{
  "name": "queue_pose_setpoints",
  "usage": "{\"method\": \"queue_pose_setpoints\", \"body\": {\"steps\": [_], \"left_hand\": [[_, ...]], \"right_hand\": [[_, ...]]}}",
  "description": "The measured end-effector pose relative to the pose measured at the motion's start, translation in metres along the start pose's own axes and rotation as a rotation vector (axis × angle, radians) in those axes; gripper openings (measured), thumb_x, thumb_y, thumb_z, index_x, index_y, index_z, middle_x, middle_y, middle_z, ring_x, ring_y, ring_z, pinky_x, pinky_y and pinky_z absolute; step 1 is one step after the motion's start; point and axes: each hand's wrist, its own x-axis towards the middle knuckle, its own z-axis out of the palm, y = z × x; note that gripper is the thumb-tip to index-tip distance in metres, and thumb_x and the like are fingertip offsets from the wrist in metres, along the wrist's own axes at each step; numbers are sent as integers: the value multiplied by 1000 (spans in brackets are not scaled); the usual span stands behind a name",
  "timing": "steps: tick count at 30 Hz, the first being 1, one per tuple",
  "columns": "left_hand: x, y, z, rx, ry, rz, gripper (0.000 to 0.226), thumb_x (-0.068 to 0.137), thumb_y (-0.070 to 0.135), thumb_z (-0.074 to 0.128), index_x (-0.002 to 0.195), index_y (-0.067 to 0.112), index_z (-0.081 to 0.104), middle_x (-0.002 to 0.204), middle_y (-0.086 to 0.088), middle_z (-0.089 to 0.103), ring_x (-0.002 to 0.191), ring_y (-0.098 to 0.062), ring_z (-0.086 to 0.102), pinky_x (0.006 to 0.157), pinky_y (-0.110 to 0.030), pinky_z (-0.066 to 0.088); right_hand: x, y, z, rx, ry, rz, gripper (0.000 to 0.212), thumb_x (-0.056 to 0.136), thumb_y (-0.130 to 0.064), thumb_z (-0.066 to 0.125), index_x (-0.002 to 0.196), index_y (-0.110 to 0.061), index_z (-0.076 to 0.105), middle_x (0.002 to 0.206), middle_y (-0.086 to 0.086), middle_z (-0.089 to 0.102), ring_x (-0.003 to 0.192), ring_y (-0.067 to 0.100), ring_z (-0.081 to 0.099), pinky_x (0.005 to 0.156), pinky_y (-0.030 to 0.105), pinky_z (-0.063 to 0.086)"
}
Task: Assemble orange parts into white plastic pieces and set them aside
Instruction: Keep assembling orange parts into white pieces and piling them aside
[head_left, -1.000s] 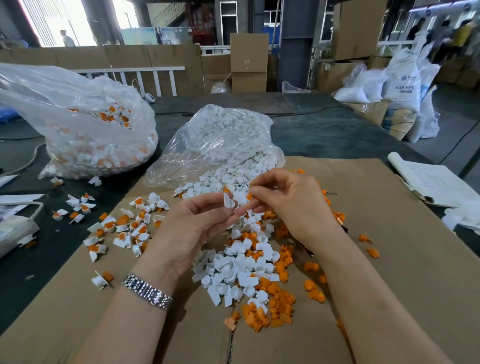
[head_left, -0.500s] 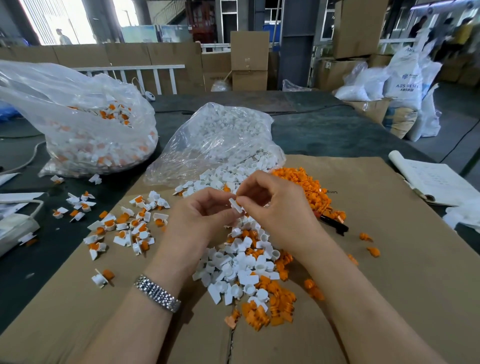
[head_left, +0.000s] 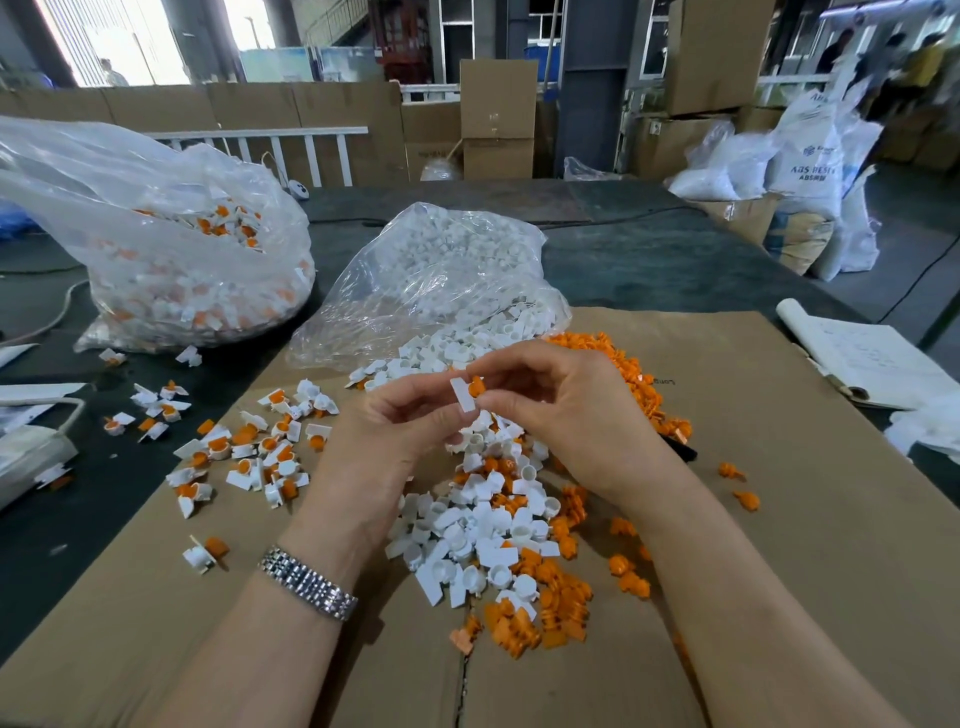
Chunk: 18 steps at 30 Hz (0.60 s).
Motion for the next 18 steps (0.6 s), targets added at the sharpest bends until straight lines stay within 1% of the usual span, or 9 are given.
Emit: {"method": "queue_pose_setpoints", "body": {"steps": [2, 4, 6, 9, 10, 11, 13, 15, 18], "left_hand": [[0, -1, -1, -17, -2, -2, 36, 67, 25, 88, 102, 20, 82, 99, -9, 79, 89, -21, 77, 75, -21, 58], [0, -2, -3, -38, -19, -10, 32, 74, 19, 86, 106, 19, 81, 103, -11, 79, 96, -28, 77, 80, -24, 59], [0, -1, -3, -68, -38, -18, 30, 78, 14, 86, 108, 17, 80, 104, -11, 79, 99, -31, 76, 83, -27, 60], [1, 1, -2, -167, -28, -45, 32, 69, 16, 89, 100, 11, 79, 102, -19, 77, 97, -36, 76, 83, -31, 60], [1, 1, -1, -167, -20, -49, 32, 68, 16, 92, 96, 10, 79, 101, -20, 77, 96, -37, 76, 82, -31, 60], [1, 1, -1, -148, -9, -50, 32, 67, 16, 93, 95, 9, 79, 99, -20, 77, 95, -37, 76, 82, -30, 61], [1, 0, 0, -122, 13, -55, 32, 67, 18, 91, 94, 6, 79, 97, -19, 77, 93, -35, 77, 79, -28, 60], [2, 0, 0, -142, 34, -70, 31, 65, 20, 88, 91, 5, 80, 95, -17, 77, 88, -31, 77, 76, -26, 60], [3, 1, 0, -181, 26, -98, 24, 68, 20, 86, 87, 7, 81, 89, -14, 76, 81, -24, 75, 69, -24, 60]], "right_hand": [[0, 0, 1, -50, 13, -32, 22, 89, -12, 74, 111, -17, 74, 100, -4, 71, 94, 7, 68, 88, 27, 57], [0, 1, 3, -110, 29, -63, 22, 89, -13, 74, 110, -18, 74, 100, -5, 69, 93, 6, 66, 87, 23, 55], [1, 1, 3, -160, 48, -88, 22, 89, -13, 74, 110, -18, 74, 99, -6, 68, 92, 5, 65, 85, 19, 54], [1, 2, 3, -209, 75, -127, 22, 88, -12, 74, 110, -16, 74, 99, -7, 67, 90, 2, 63, 83, 14, 51], [1, 2, 3, -226, 77, -140, 21, 88, -12, 74, 109, -16, 74, 98, -7, 67, 90, 1, 63, 82, 12, 50], [1, 2, 4, -244, 76, -150, 21, 88, -12, 74, 109, -16, 73, 98, -7, 66, 89, 1, 62, 82, 13, 50], [2, 2, 5, -280, 76, -166, 21, 88, -11, 74, 109, -15, 73, 98, -6, 66, 88, 3, 63, 83, 17, 52], [2, 1, 6, -292, 78, -174, 21, 88, -10, 75, 109, -14, 73, 99, -4, 66, 87, 5, 63, 84, 21, 53], [1, 1, 7, -296, 81, -182, 21, 87, -9, 75, 108, -12, 74, 98, -2, 67, 86, 6, 64, 83, 22, 53]]}}
